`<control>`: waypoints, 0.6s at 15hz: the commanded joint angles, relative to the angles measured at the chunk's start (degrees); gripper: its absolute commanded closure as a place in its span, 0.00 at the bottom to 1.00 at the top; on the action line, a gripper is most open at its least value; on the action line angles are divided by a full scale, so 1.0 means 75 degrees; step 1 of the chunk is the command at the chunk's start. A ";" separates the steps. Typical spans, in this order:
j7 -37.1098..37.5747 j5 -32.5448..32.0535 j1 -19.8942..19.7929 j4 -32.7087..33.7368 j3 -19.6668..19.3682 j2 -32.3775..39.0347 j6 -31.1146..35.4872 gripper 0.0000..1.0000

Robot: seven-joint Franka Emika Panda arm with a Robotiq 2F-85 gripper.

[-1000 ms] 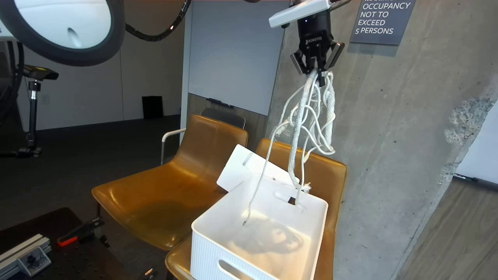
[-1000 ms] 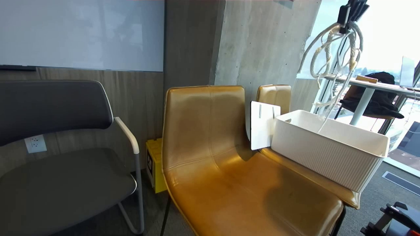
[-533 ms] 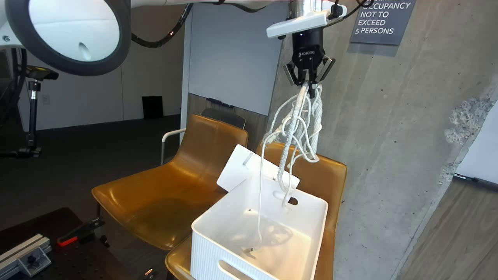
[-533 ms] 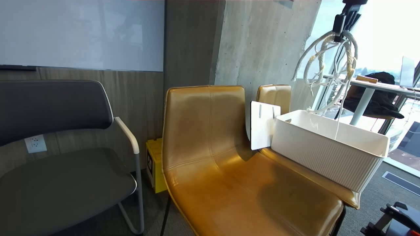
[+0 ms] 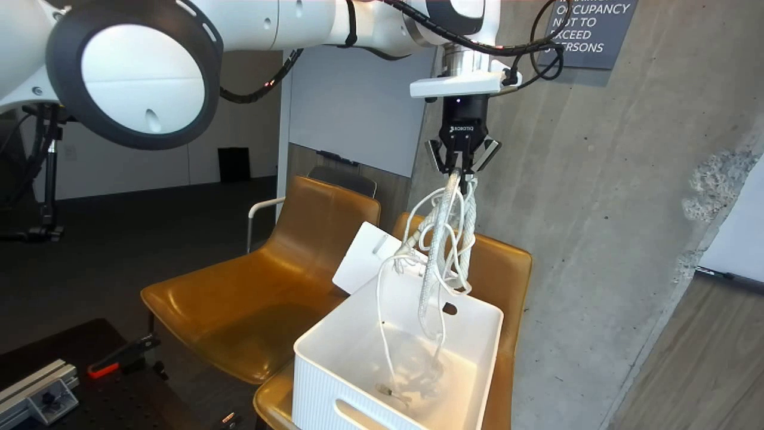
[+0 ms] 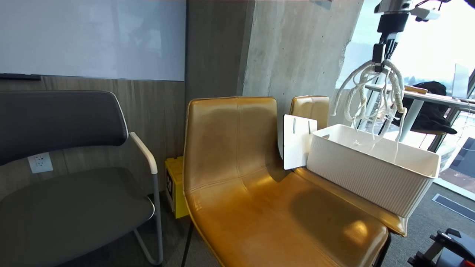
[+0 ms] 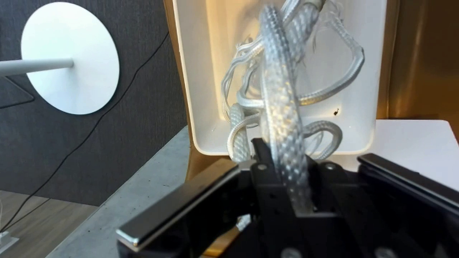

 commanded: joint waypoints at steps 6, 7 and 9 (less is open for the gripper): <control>-0.0397 -0.0180 0.0119 0.0134 -0.0068 0.0298 -0.0138 0.96; -0.0418 -0.0262 0.0181 0.0059 -0.0115 0.0229 -0.0314 0.96; -0.0533 -0.0374 0.0267 -0.0031 -0.0150 0.0147 -0.0729 0.96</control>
